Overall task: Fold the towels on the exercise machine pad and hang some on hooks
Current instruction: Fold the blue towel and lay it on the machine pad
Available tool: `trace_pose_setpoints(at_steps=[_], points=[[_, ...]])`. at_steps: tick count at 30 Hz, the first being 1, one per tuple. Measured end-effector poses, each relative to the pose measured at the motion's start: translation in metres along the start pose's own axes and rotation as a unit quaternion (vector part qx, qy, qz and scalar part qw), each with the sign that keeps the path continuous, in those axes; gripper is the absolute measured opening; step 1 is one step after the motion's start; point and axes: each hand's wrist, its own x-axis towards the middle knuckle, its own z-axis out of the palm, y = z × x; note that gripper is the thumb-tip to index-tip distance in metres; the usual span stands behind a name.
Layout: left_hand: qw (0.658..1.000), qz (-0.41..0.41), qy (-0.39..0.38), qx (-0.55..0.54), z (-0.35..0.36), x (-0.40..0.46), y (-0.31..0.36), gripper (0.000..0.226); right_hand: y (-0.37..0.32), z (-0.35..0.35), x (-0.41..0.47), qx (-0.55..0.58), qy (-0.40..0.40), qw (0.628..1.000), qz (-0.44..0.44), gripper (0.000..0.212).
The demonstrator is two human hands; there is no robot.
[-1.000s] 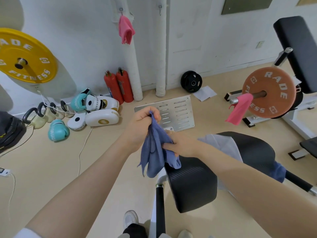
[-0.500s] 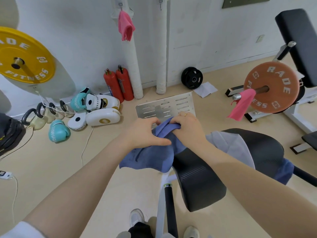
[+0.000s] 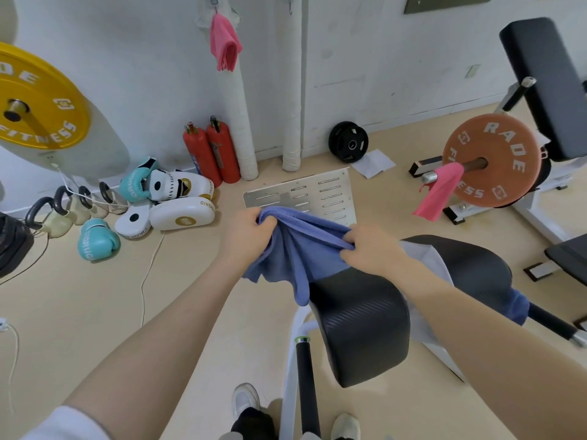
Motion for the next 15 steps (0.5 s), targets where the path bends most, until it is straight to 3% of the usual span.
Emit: trace_pose_setpoints(at_steps=[2,3,4,5,6,8,9,10,11,12,14,15], points=[[0.999,-0.039,0.000,-0.034,0.005,0.001,-0.003,0.022,0.003,0.000,0.001,0.013,0.029,0.999,0.039,0.035],[0.997,-0.057,0.003,-0.053,0.006,0.001,-0.005,0.023,0.004,0.000,0.001,0.071,0.037,0.995,0.062,0.036],[0.995,-0.069,0.005,-0.069,0.007,0.001,-0.007,0.023,0.006,-0.001,0.001,0.176,0.037,0.980,0.082,0.036],[0.994,-0.075,0.005,-0.078,0.008,0.001,-0.008,0.023,0.006,-0.001,-0.001,0.317,0.030,0.943,0.097,0.031],[0.993,-0.078,0.005,-0.083,0.009,0.000,-0.009,0.021,0.006,-0.004,-0.005,0.463,0.006,0.880,0.105,0.023],[0.991,-0.082,0.007,-0.104,0.011,-0.003,-0.009,0.024,0.007,-0.010,-0.010,0.687,-0.054,0.717,0.106,0.013],[0.989,-0.083,0.007,-0.123,0.012,-0.005,-0.008,0.028,0.008,-0.011,-0.011,0.751,-0.063,0.650,0.103,0.014],[0.986,-0.083,0.008,-0.143,0.013,-0.006,-0.008,0.032,0.009,-0.012,-0.012,0.785,-0.058,0.609,0.101,0.017],[0.983,-0.082,0.010,-0.162,0.014,-0.008,-0.007,0.035,0.009,-0.012,-0.012,0.791,-0.044,0.601,0.108,0.018],[0.981,-0.080,0.012,-0.176,0.015,-0.009,-0.007,0.037,0.007,-0.011,-0.011,0.778,-0.023,0.616,0.124,0.019],[0.979,-0.072,0.014,-0.189,0.018,-0.012,-0.005,0.036,0.005,-0.009,-0.010,0.699,0.015,0.694,0.171,0.022],[0.979,-0.069,0.015,-0.190,0.020,-0.013,-0.004,0.035,0.006,-0.007,-0.011,0.631,0.035,0.752,0.185,0.024]])
